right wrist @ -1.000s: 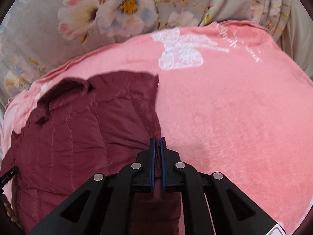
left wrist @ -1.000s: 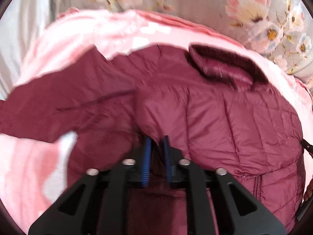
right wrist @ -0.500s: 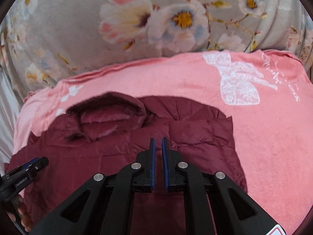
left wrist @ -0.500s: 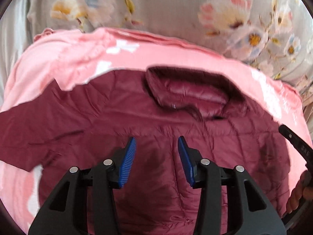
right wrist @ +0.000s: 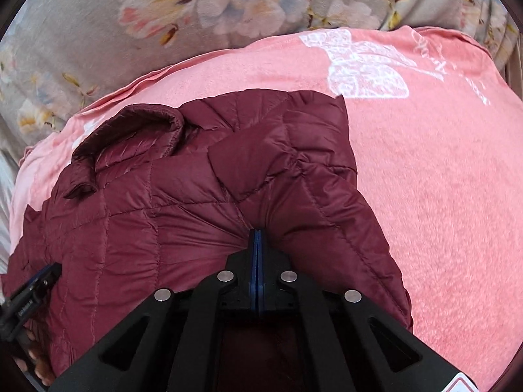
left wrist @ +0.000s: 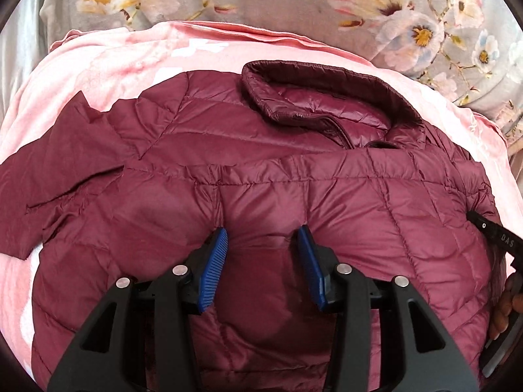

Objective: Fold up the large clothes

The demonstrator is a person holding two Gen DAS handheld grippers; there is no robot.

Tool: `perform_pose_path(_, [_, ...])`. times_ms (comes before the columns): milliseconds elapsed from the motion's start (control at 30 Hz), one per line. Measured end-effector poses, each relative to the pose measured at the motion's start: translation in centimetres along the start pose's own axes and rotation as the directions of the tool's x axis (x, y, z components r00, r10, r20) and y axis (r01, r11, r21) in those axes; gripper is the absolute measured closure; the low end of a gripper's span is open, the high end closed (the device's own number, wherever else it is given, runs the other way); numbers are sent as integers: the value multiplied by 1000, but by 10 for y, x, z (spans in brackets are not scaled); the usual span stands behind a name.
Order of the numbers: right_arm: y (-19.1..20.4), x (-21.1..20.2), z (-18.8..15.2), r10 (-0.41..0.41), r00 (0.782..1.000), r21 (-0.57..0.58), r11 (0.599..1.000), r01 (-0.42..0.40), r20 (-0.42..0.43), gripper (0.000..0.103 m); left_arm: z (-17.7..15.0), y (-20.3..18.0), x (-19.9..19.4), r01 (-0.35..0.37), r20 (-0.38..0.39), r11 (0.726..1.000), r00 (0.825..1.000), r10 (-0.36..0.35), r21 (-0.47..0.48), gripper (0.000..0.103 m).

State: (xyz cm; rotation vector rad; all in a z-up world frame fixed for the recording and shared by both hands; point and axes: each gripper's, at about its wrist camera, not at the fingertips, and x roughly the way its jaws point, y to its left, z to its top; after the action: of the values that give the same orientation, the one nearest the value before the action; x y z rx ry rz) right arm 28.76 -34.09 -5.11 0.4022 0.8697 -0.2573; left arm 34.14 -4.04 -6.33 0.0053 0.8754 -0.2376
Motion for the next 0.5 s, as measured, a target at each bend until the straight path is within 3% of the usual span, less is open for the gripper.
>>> perform_pose_path(233, [8, -1, 2, -41, 999, -39, 998, 41, 7, 103, -1, -1, 0, -12, 9, 1000, 1000, 12, 10, 59])
perform_pose_path(300, [10, -20, -1, -45, 998, -46, 998, 46, 39, 102, 0, 3, -7, -20, 19, 1000, 1000, 20, -1, 60])
perform_pose_path(400, [23, -55, -11, -1, 997, -111, 994, 10, 81, 102, -4, 22, -35, -44, 52, 999, 998, 45, -14, 60])
perform_pose_path(500, [39, -65, -24, 24, 999, -164, 986, -16, 47, 102, -12, 43, -52, -40, 26, 999, 999, 41, -33, 60])
